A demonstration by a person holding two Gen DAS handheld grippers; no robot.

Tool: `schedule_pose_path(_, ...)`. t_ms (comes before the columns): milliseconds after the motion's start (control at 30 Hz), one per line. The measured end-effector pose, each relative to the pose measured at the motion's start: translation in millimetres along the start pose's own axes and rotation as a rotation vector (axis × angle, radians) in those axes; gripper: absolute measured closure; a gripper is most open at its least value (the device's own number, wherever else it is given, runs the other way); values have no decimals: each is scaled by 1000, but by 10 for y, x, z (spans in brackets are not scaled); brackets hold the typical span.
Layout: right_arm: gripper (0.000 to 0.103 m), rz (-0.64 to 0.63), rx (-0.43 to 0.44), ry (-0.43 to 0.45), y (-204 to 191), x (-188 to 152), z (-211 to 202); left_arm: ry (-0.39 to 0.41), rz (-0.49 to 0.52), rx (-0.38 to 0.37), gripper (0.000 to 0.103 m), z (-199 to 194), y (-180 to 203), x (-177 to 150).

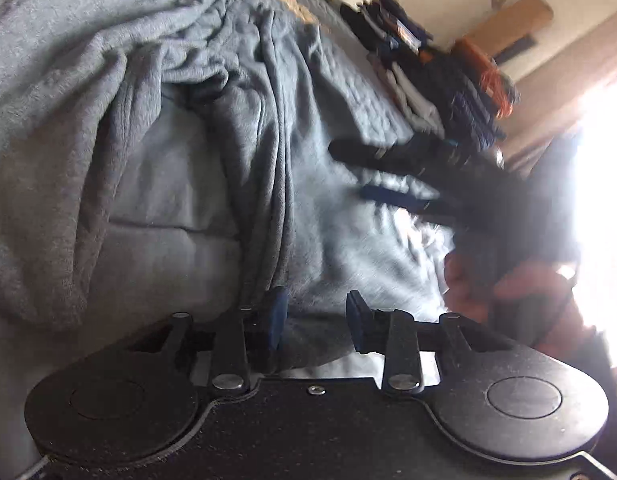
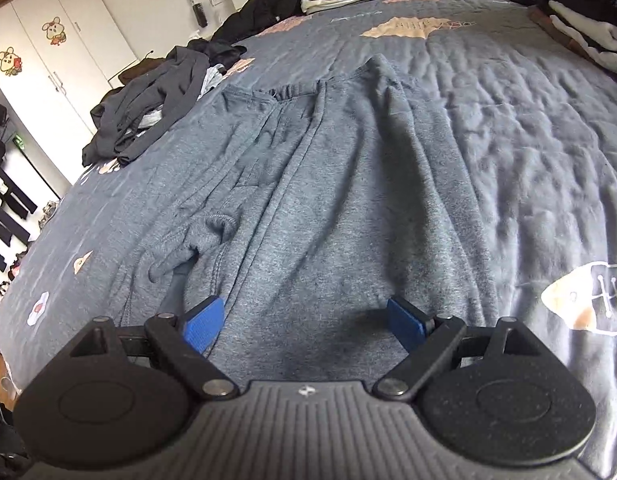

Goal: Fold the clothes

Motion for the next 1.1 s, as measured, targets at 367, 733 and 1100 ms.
schedule_pose_path(367, 15, -15, 54, 83, -162, 123, -135, 385, -187, 257, 1, -1182, -500, 84)
schedule_pose_path(733, 15, -97, 146, 110, -522, 176, -139, 421, -338, 576, 4, -1464, -1123, 104)
schedule_pose_path(1100, 16, -229, 383, 4, -1183, -75, 201, 471, -222, 572, 37, -1528, -1011, 35)
Point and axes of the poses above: each gripper's, at about its wrist camera, not at the fingertips, and z roughly the way its jaws point, y to its right, x to its top, the point moved 1 cm from there along z, roughly the way its jaws point, and after that the axes turned 11 degrees about x, right-handed, at the moved point
